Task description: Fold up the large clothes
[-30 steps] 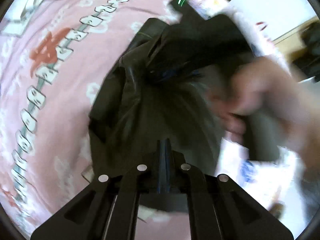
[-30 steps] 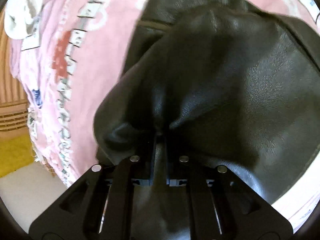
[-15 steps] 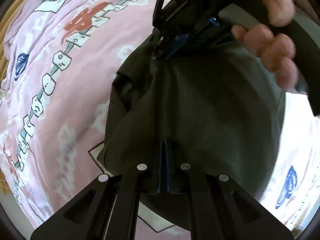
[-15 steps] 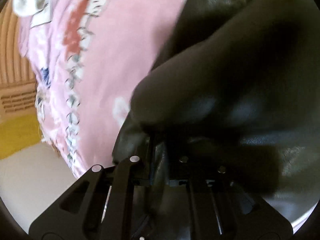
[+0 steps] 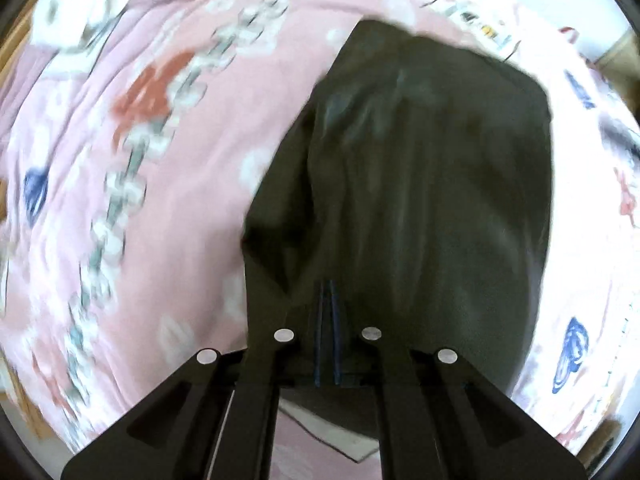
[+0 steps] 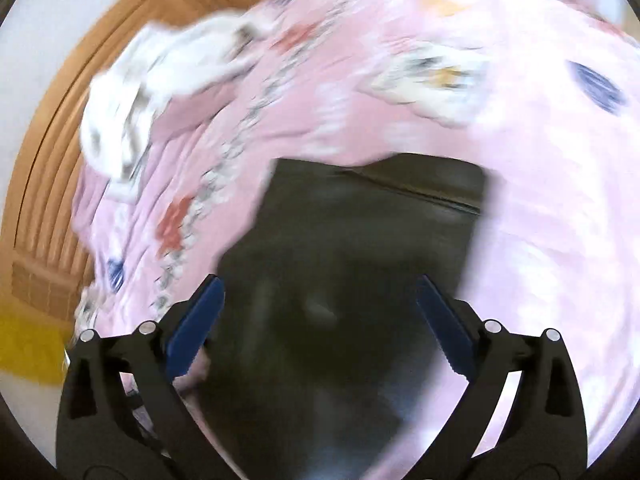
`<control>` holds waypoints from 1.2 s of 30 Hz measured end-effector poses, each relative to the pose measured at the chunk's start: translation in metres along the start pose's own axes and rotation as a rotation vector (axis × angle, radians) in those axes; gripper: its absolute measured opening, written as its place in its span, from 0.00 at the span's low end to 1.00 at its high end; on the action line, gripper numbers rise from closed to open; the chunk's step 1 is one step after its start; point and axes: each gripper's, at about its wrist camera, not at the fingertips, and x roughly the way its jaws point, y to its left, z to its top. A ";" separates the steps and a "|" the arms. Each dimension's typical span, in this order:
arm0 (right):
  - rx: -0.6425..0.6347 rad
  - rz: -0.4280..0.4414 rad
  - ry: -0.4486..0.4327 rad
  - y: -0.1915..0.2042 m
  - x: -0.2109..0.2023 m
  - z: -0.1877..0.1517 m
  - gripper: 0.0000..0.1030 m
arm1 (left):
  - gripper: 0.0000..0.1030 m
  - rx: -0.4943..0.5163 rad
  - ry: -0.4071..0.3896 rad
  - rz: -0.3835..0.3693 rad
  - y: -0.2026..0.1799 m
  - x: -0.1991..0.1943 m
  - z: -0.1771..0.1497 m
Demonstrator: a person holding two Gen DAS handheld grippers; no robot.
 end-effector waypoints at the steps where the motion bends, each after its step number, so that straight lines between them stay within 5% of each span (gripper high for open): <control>1: 0.079 0.017 0.004 -0.023 -0.005 -0.016 0.92 | 0.07 0.039 0.016 -0.056 -0.002 -0.004 0.013; 3: 0.245 0.085 0.013 -0.055 -0.004 -0.048 0.92 | 0.15 0.106 0.037 -0.120 -0.014 -0.013 0.027; 6: 0.436 0.214 0.027 -0.091 0.007 -0.088 0.92 | 0.59 0.231 0.027 -0.011 -0.045 -0.024 0.039; 8: 0.520 0.314 0.012 -0.099 0.018 -0.106 0.92 | 0.65 0.215 0.053 0.014 -0.051 -0.014 0.043; 10: 0.527 0.351 0.002 -0.100 0.024 -0.107 0.92 | 0.67 0.170 0.152 -0.043 -0.042 0.014 0.050; 12: 0.483 0.335 0.014 -0.087 0.035 -0.105 0.92 | 0.67 0.141 0.210 -0.010 -0.029 0.043 0.056; 15: 0.364 0.283 0.050 -0.071 0.049 -0.097 0.92 | 0.83 0.166 0.223 0.024 -0.020 0.067 0.056; 24: 0.270 0.305 0.118 -0.058 0.087 -0.091 0.92 | 0.84 0.114 0.226 -0.085 0.037 0.072 0.070; 26: 0.278 0.302 0.119 -0.060 0.090 -0.093 0.92 | 0.84 0.096 0.264 -0.173 0.049 0.079 0.071; 36: 0.292 0.292 0.120 -0.058 0.121 -0.094 0.95 | 0.87 0.123 0.335 -0.292 0.030 0.124 0.055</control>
